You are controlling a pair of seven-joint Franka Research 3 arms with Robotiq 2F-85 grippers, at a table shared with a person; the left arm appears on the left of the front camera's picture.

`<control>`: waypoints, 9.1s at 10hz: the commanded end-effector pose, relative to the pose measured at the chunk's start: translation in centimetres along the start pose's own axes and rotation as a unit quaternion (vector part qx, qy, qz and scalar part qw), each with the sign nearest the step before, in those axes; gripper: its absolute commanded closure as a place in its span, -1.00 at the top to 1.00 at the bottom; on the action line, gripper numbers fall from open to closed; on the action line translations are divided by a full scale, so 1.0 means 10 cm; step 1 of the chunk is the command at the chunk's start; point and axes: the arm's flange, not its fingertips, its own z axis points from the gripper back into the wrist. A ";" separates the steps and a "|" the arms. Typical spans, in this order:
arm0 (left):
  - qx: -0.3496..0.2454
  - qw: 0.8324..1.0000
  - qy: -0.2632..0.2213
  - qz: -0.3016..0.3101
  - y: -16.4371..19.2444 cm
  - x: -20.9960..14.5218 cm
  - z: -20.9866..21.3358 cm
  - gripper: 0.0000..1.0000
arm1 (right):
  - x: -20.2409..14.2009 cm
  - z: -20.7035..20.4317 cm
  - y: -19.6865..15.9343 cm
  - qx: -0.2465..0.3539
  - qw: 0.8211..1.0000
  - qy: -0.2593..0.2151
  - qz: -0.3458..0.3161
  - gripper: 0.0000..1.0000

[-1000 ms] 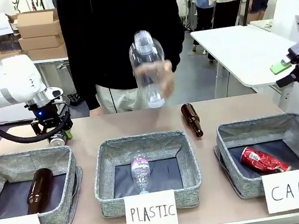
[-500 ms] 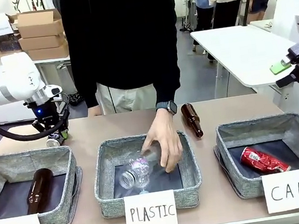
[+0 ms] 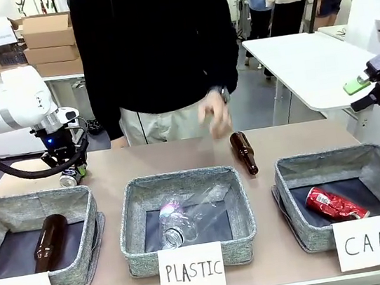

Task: Sort the can waste into the basket.
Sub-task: Pick up the can waste from the table and place it in the right Fabric basket.

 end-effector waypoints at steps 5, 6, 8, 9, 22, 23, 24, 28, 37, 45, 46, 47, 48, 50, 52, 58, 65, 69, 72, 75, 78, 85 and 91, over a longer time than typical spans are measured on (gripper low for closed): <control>-0.116 0.976 0.000 -0.184 -0.05 -1.47 1.74 -1.00 | -0.01 0.02 -0.01 -0.004 1.000 -0.003 0.015 1.00; -0.097 0.971 0.000 -0.219 -0.11 -1.90 1.90 -1.00 | -0.01 0.02 -0.01 -0.004 1.000 -0.003 0.015 1.00; -0.110 0.931 -0.021 -0.346 -0.14 -2.92 2.03 -1.00 | -0.01 0.02 -0.01 -0.004 1.000 -0.003 0.015 1.00; -0.109 0.916 -0.069 -0.381 -0.15 -3.37 1.95 -1.00 | -0.01 0.02 -0.01 -0.004 1.000 -0.003 0.015 1.00; -0.148 0.808 -0.296 -0.487 -3.66 -3.51 2.15 -0.18 | -1.71 1.13 -0.31 -0.001 0.986 -0.072 -0.152 1.00; -0.161 0.799 -0.284 -0.505 -4.10 -3.44 1.99 -0.18 | -1.85 1.10 -0.34 0.008 0.985 -0.073 -0.156 1.00; -0.199 0.790 -0.265 -0.515 -4.45 -3.38 1.87 -0.18 | -1.89 1.07 -0.36 0.006 0.984 -0.072 -0.165 1.00; -0.207 0.796 -0.268 -0.501 -4.86 -3.44 1.47 -0.18 | -2.02 1.17 -0.44 0.007 0.985 -0.073 -0.158 1.00; -0.212 0.724 -0.277 -0.596 -6.22 -2.92 0.35 -0.17 | -2.02 1.17 -0.44 0.007 0.985 -0.073 -0.158 1.00; -0.202 0.728 -0.247 -0.606 -6.20 -2.98 0.21 1.00 | -2.02 1.17 -0.44 0.007 0.985 -0.073 -0.158 1.00; -0.202 0.730 -0.247 -0.605 -6.20 -2.98 0.21 1.00 | -2.02 1.17 -0.44 0.007 0.985 -0.073 -0.158 1.00; -0.204 0.731 -0.246 -0.603 -6.20 -2.98 0.20 1.00 | -2.02 1.17 -0.44 0.007 0.985 -0.073 -0.158 1.00; -0.203 0.732 -0.246 -0.602 -6.19 -2.98 0.20 1.00 | -2.02 1.17 -0.44 0.007 0.985 -0.073 -0.158 1.00; -0.201 0.734 -0.249 -0.599 -6.17 -2.96 0.21 1.00 | -2.02 1.17 -0.44 0.007 0.985 -0.073 -0.158 1.00; -0.206 0.740 -0.244 -0.592 -6.10 -2.92 0.25 1.00 | -2.02 1.17 -0.44 0.007 0.985 -0.073 -0.158 1.00; -0.173 0.893 -0.209 -0.358 -3.23 -2.99 2.23 1.00 | -2.02 1.17 -0.44 0.007 0.985 -0.073 -0.158 1.00; -0.536 0.812 -0.208 -0.100 -0.18 -2.95 1.95 1.00 | -2.02 1.17 -0.44 0.007 0.985 -0.073 -0.158 1.00; -0.541 0.809 -0.222 -0.063 0.26 -3.13 1.78 1.00 | -2.02 1.17 -0.44 0.007 0.985 -0.073 -0.158 1.00; -0.541 0.809 -0.222 -0.063 0.26 -3.13 1.78 1.00 | -2.02 1.17 -0.44 0.007 0.985 -0.073 -0.158 1.00; -0.541 0.809 -0.222 -0.063 0.26 -3.13 1.78 1.00 | -2.02 1.17 -0.44 0.007 0.985 -0.073 -0.158 1.00; -0.541 0.809 -0.222 -0.063 0.26 -3.13 1.78 1.00 | -2.02 1.17 -0.44 0.007 0.985 -0.073 -0.158 1.00; -0.541 0.809 -0.222 -0.063 0.26 -3.13 1.78 1.00 | -2.02 1.17 -0.44 0.007 0.985 -0.073 -0.158 1.00; -0.541 0.809 -0.222 -0.063 0.26 -3.13 1.78 1.00 | -2.02 1.17 -0.44 0.007 0.985 -0.073 -0.158 1.00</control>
